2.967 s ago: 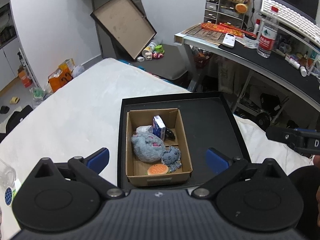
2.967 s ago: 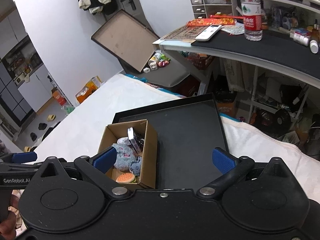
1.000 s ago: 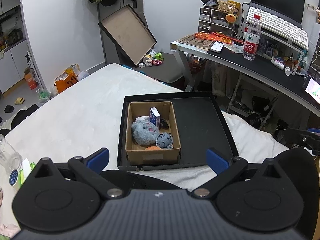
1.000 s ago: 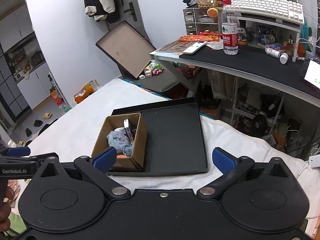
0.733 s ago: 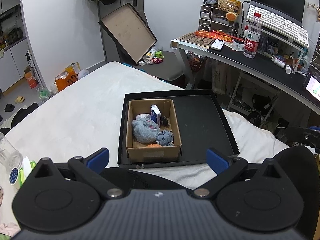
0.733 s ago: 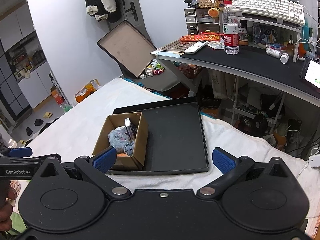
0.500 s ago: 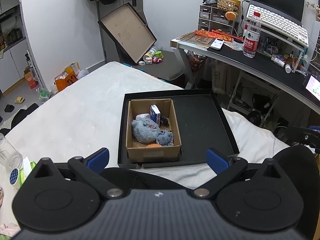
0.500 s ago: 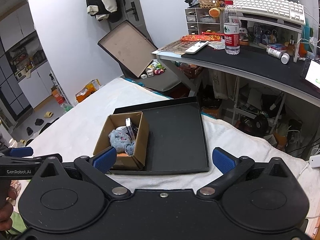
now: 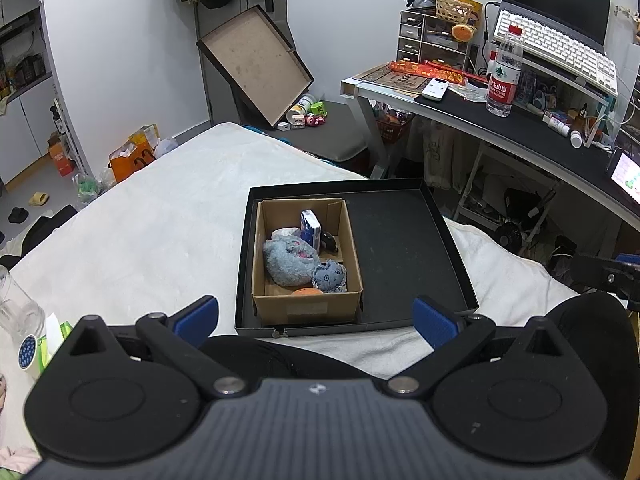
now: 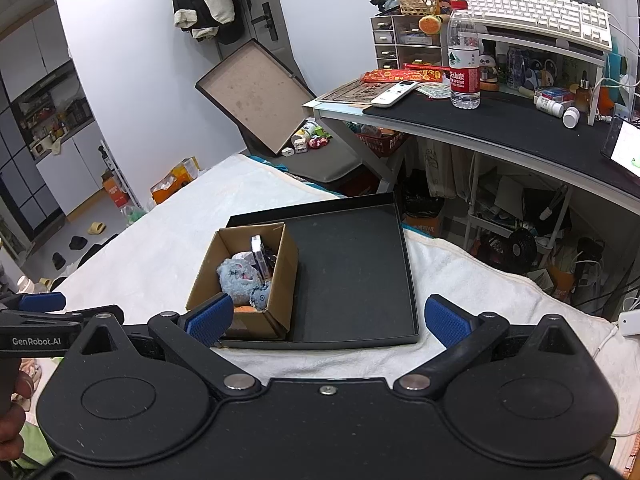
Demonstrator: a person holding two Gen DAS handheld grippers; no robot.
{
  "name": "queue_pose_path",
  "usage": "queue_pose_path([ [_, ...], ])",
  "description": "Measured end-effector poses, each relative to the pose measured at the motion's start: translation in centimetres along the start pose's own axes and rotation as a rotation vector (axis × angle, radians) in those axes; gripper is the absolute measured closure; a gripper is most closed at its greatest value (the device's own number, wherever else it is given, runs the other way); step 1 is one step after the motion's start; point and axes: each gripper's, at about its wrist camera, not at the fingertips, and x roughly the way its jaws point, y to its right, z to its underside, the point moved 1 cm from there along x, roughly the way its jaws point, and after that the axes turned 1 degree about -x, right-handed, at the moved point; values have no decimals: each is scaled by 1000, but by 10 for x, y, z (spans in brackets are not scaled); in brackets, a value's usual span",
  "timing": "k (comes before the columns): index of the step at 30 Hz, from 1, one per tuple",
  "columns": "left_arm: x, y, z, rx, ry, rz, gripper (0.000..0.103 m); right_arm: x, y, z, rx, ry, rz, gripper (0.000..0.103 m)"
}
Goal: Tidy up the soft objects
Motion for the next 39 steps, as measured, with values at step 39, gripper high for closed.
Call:
queue_pose_path([
  [39,4,7,-1,-1,-6,8,1,1,-2,1,-22,-6,15,0],
])
